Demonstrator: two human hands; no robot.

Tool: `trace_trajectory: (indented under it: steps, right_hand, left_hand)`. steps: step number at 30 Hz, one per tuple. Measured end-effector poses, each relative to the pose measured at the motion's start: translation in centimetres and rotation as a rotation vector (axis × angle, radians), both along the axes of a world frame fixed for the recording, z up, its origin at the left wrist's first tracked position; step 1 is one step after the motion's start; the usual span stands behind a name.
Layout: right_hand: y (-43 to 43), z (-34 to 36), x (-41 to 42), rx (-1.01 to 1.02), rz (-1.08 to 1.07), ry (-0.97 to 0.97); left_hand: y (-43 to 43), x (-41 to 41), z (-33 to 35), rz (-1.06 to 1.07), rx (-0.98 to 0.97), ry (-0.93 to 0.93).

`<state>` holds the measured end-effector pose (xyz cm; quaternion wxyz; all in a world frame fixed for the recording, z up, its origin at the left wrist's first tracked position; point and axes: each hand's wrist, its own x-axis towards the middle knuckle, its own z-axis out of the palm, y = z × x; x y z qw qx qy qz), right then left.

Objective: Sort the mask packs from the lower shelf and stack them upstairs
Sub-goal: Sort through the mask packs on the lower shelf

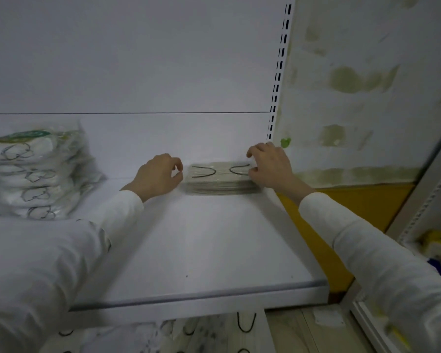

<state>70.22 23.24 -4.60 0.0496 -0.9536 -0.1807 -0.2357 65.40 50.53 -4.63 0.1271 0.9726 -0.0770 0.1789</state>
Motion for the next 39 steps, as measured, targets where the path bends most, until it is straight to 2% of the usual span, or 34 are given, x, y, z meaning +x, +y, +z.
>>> trace_trajectory:
  steps: [5,10,16,20,23,25,30,34,39]
  right_hand:
    - [0.9,0.3,-5.1,-0.121,0.086,-0.047]
    - [2.0,0.2,-12.3,-0.073,0.068,-0.046]
    - [3.5,-2.7,-22.8,-0.016,0.109,-0.093]
    - [3.9,-6.3,-29.6,0.027,0.331,-0.115]
    - [3.6,-10.1,-32.6,-0.019,0.455,-0.085]
    - [3.1,-13.4,-33.0,-0.044,0.465,0.008]
    - [0.7,-22.9,-31.2,0.016,0.234,0.284]
    - [-1.7,-30.8,-28.4,0.143,-0.014,0.518]
    - [-2.8,-37.4,-25.1,0.306,-0.371,0.794]
  left_hand:
    - [0.4,-4.5,0.4,-0.054,0.181,-0.048]
    - [1.8,-11.2,-0.2,-0.127,0.193,-0.056]
    - [3.8,-20.9,-2.8,-0.22,-0.016,-0.022]
    - [4.5,-27.1,-6.4,-0.345,-0.267,-0.125]
    - [4.7,-30.9,-9.7,-0.399,-0.293,-0.224]
    - [4.8,-32.0,-13.0,-0.371,-0.305,-0.139]
    - [5.2,-31.5,-23.7,-0.233,-0.383,0.202]
    - [3.9,-31.2,-31.1,-0.157,-0.368,0.349]
    - [0.6,-31.0,-36.6,-0.063,-0.438,0.509]
